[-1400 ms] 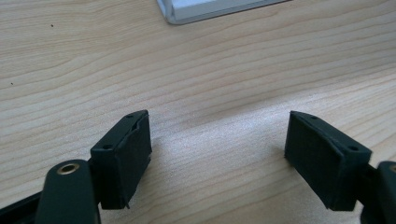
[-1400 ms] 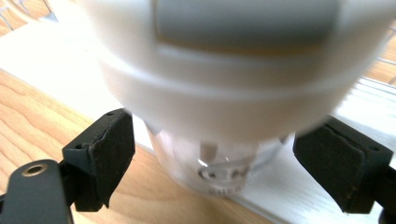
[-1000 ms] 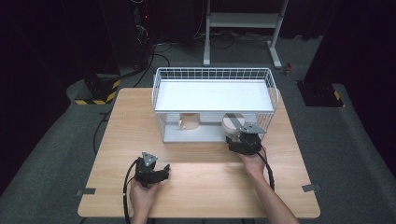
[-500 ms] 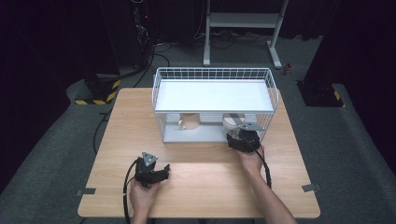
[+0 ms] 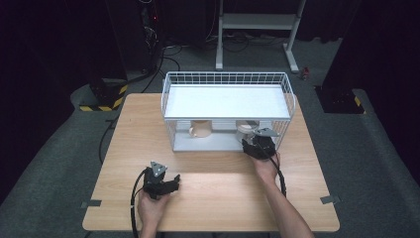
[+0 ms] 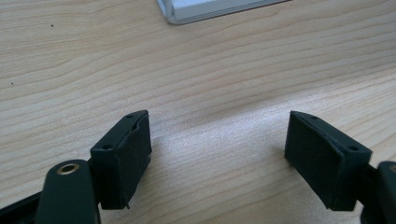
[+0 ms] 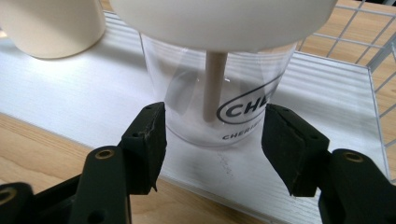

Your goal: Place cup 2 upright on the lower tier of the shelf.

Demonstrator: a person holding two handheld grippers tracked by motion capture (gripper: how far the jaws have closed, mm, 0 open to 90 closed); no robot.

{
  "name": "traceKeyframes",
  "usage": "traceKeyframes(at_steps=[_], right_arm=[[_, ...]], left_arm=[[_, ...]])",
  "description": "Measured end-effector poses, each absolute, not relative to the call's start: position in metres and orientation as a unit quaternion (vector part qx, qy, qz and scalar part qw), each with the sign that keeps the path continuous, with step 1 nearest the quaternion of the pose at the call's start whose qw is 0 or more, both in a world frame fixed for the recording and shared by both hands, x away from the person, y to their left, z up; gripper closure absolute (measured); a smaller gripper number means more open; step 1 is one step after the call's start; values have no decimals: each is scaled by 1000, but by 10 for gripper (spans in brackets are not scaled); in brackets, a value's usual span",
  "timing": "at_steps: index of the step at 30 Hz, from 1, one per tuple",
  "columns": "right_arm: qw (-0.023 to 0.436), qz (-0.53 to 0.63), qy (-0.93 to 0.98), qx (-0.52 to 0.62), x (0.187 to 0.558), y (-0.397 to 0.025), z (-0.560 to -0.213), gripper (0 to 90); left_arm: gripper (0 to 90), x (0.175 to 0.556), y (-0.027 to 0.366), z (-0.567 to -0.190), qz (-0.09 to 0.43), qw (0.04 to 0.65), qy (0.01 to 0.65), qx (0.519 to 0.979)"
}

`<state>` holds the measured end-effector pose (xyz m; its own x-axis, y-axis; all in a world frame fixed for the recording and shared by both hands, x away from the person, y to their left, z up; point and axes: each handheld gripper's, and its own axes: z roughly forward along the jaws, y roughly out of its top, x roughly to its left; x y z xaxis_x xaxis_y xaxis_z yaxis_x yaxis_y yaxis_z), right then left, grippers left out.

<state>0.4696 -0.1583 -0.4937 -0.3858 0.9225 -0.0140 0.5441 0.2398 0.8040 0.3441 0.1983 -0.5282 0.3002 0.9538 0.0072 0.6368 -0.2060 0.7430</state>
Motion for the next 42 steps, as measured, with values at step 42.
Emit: traceKeyframes(at_steps=[42], right_arm=[[248,376,745,492,481,-164,-495,478]], left_arm=[[228,344,199,-528,243,324,538,739]])
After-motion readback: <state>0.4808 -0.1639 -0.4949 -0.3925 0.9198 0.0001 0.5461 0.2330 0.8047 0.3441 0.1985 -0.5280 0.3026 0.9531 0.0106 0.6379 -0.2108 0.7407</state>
